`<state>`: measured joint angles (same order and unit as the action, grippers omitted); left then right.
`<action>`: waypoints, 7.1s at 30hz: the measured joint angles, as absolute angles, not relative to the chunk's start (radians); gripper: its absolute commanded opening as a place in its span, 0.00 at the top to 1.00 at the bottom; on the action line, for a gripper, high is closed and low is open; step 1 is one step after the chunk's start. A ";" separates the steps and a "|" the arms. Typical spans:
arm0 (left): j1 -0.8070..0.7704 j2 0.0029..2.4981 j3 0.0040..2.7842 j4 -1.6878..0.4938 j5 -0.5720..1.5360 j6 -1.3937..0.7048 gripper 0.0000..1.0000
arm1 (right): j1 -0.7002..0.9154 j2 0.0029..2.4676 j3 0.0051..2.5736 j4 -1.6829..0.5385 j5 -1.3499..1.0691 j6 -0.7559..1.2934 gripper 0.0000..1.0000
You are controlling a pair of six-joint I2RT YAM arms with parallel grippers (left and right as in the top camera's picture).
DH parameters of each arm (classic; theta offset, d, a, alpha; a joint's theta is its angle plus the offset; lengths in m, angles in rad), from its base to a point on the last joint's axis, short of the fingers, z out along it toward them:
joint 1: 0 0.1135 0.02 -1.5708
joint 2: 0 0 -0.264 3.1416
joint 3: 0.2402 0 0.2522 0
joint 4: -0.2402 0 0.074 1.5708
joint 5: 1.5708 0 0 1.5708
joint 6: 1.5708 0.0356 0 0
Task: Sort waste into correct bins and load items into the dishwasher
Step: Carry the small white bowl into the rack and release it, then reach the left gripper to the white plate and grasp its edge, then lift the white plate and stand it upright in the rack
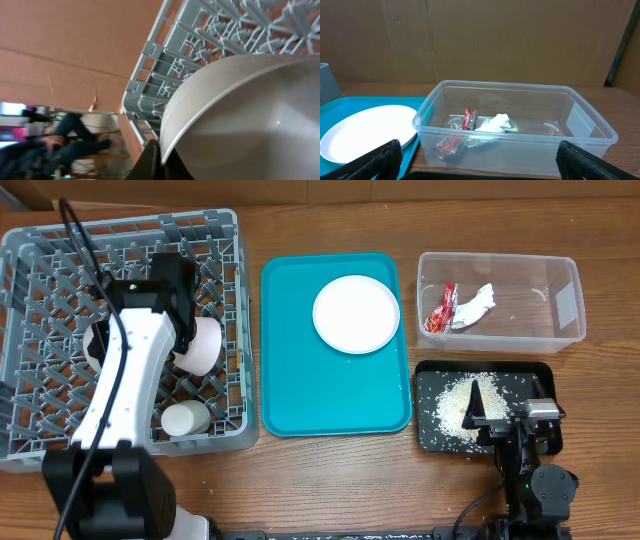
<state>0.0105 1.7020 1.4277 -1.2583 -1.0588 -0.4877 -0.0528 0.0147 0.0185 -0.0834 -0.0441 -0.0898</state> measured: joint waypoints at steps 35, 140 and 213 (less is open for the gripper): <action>-0.098 1.836 1.428 -1.240 -1.305 -0.355 0.96 | -0.052 0.015 0.019 -0.083 -0.044 -0.090 0.00; -0.460 2.112 1.626 -0.794 0.031 -0.442 0.48 | -0.052 0.015 0.019 -0.083 -0.044 -0.090 0.00; 0.165 1.706 1.459 -0.991 -1.051 -0.050 0.87 | -0.052 0.015 0.019 -0.084 -0.044 -0.090 0.00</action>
<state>0.1646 1.7058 1.4593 -0.9913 -1.0512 -0.0502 -0.0525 0.0147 0.0185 -0.0837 -0.0444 -0.0902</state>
